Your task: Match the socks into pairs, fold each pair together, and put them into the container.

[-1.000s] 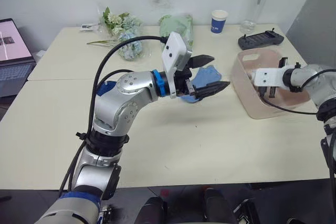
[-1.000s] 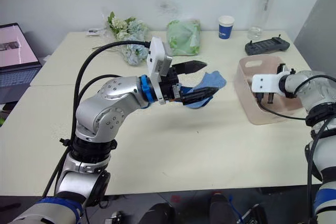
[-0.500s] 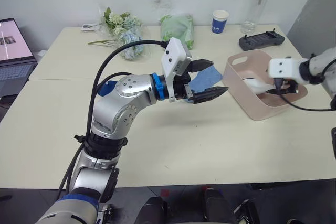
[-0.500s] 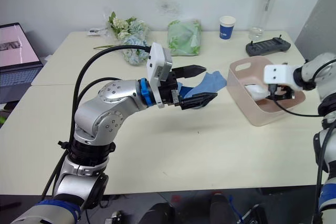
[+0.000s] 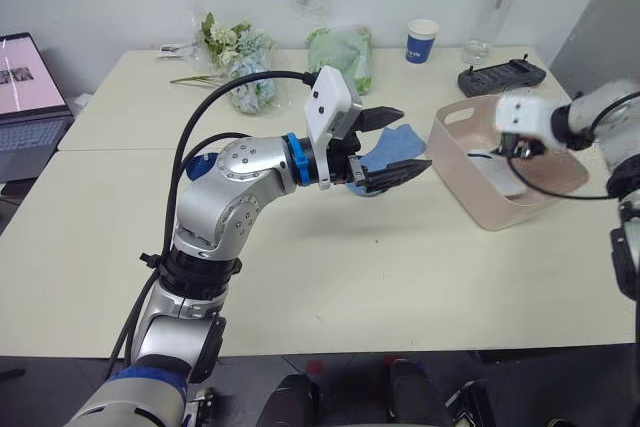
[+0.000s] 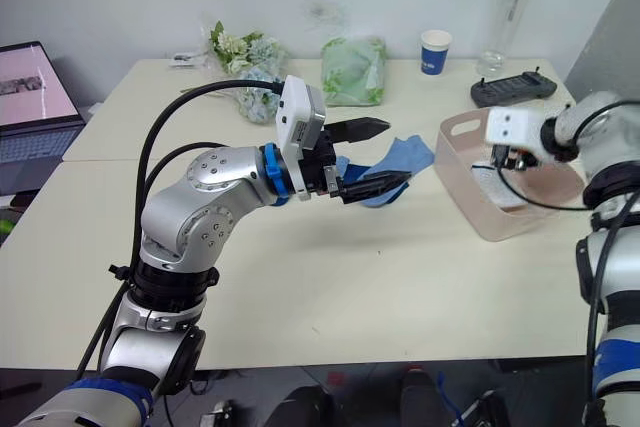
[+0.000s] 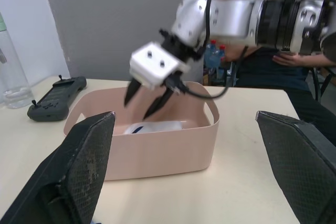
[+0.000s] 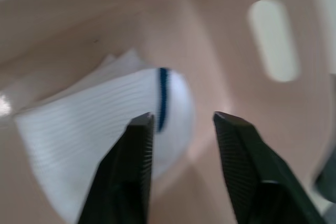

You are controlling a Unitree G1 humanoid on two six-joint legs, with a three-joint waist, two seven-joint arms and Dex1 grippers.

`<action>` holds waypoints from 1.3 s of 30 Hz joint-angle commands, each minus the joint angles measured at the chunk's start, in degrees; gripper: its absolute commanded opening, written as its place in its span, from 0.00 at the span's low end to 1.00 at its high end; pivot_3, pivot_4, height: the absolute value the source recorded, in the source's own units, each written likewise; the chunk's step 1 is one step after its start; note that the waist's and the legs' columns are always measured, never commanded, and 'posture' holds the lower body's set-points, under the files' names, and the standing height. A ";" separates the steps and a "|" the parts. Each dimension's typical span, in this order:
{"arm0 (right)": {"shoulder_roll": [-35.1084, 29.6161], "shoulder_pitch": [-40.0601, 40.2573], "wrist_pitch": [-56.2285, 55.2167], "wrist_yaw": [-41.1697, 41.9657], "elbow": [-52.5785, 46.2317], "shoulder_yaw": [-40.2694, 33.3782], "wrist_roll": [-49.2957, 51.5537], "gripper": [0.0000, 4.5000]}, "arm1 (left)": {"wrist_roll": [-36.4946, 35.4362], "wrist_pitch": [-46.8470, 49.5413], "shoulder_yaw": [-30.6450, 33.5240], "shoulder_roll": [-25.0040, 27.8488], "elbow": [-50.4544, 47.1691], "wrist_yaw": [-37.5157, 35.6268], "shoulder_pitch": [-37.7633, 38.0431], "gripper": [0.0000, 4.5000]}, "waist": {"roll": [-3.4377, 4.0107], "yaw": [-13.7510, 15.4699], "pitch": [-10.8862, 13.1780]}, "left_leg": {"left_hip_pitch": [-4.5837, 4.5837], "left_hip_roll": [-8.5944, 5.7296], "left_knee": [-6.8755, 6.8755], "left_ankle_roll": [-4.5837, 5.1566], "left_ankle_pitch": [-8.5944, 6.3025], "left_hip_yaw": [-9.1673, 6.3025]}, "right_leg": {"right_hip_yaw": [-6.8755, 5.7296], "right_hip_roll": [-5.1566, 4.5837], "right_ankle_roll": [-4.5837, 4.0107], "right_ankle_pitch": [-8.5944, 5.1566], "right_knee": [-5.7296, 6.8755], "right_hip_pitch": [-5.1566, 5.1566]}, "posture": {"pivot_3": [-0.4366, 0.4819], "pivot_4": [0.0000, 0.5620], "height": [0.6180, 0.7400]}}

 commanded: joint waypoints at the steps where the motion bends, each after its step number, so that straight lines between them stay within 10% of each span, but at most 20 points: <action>1: 1.22 1.38 -0.83 -4.73 1.77 0.81 -1.84 0.15 | 0.10 -0.66 0.76 0.19 -1.62 0.11 -0.47 1.00 | 0.00 -0.09 0.00 | 0.00 -0.01 0.00 0.00 0.00 0.00 | 0.00 0.01 0.00 0.00 0.00 0.00 | 0.48 0.27 1.00; 3: 1.98 1.96 -0.25 -4.69 2.44 0.43 -1.55 0.00 | 0.09 -0.54 0.87 0.15 -1.74 0.39 -0.38 1.00 | 0.00 -0.15 0.00 | 0.01 -0.01 0.00 -0.01 0.01 0.00 | -0.01 0.03 0.00 0.00 0.04 -0.01 | 0.48 0.27 1.00; 18: -3.00 -9.76 2.32 -1.00 -0.76 -5.21 2.42 0.00 | 0.67 -0.20 4.54 6.62 -2.15 0.29 3.69 1.00 | 0.07 -0.89 0.01 | 0.02 -0.01 -0.05 -0.06 0.03 0.00 | 0.04 0.06 -0.01 0.01 0.10 -0.10 | 0.48 0.27 1.00; 32: -3.44 -6.57 2.27 -3.30 -2.69 -6.22 2.92 0.98 | 0.04 1.87 8.11 12.09 -3.75 0.46 7.16 1.00 | 0.06 -1.06 0.01 | 0.01 0.00 -0.01 -0.05 0.03 0.02 | 0.05 0.04 -0.01 0.01 0.11 -0.06 | 0.48 0.27 1.00; 39: -2.27 -6.43 3.17 -3.77 -4.22 -7.47 4.20 0.99 | -0.33 2.82 8.31 12.45 -4.86 0.27 7.54 1.00 | 0.07 -1.39 0.01 | 0.01 0.01 -0.03 -0.05 0.03 0.05 | 0.08 0.06 -0.01 0.01 0.14 -0.11 | 0.48 0.27 1.00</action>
